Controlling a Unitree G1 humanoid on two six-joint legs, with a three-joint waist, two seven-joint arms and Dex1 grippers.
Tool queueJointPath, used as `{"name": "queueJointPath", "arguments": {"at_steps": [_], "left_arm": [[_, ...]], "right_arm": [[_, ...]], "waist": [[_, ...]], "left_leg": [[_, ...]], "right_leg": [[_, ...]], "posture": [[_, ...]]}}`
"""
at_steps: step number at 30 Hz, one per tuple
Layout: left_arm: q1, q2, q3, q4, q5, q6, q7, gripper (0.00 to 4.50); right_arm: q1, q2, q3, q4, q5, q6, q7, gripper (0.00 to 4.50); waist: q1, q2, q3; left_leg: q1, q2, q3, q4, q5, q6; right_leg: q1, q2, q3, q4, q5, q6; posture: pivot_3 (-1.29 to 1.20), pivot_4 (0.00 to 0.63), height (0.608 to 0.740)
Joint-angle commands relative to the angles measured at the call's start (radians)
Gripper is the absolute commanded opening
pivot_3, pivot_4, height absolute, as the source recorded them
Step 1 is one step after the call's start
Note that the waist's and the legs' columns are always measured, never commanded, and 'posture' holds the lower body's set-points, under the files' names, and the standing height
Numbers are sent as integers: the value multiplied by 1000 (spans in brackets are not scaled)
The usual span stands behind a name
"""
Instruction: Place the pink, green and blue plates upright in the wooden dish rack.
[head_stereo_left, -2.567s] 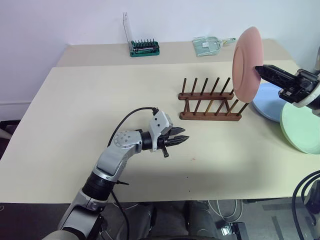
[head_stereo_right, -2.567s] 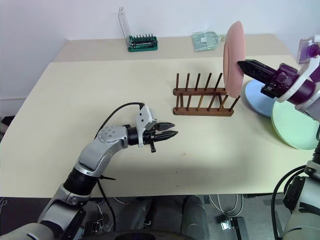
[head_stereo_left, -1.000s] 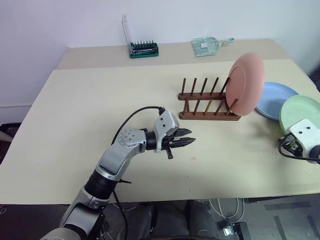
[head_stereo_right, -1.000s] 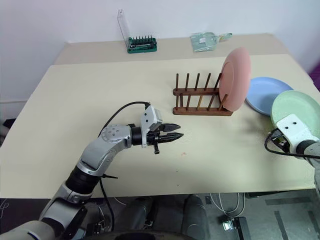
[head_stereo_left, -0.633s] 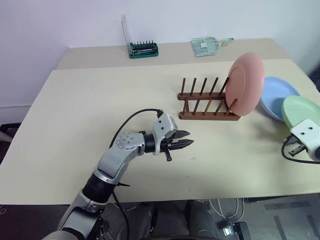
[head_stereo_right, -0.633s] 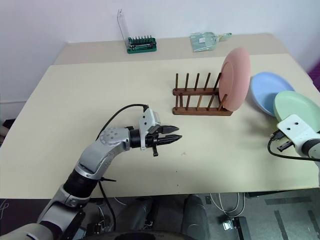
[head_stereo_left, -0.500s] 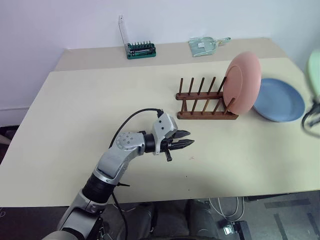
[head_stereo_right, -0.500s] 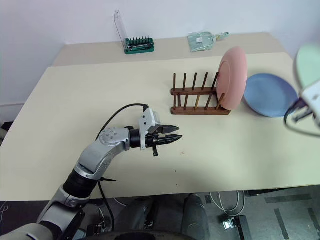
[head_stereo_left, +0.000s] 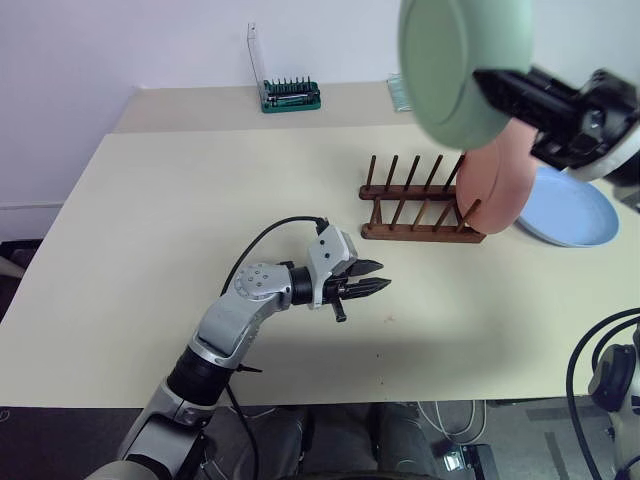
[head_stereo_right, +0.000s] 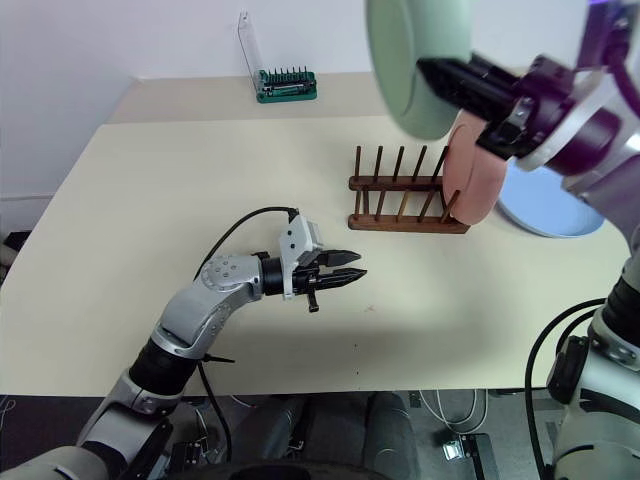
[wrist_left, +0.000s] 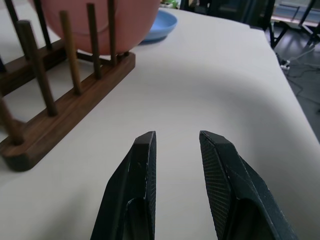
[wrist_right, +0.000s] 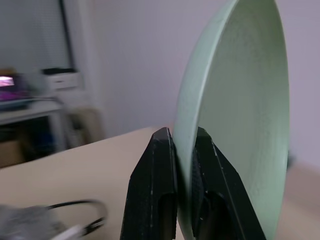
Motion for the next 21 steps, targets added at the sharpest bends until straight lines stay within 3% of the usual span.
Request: {"name": "queueJointPath", "arguments": {"at_steps": [1,7,21], "left_arm": [[25,2,9,-36,-9,-16,9,1356],[30,5,8,-44,-10,-13,16,1356],[21,4,7,-41,-9,-9,15,1356]], "right_arm": [[-20,50,21,57,30,31,-155,98],[-19,74,-2,169,19,26,-254,98],[10,114,-3,234,-46,16,-295,98]], "waist": [[-6,0,0],[-7,1,0],[-9,1,0]], "left_leg": [[0,0,1,0,0,0],[0,0,1,0,1,-1],[0,0,2,0,1,-1]], "right_leg": [[0,0,0,0,0,0],[-1,0,0,2,0,0],[-1,0,0,2,0,0]], "posture": [[0,150,740],[0,150,740],[0,150,740]]}}
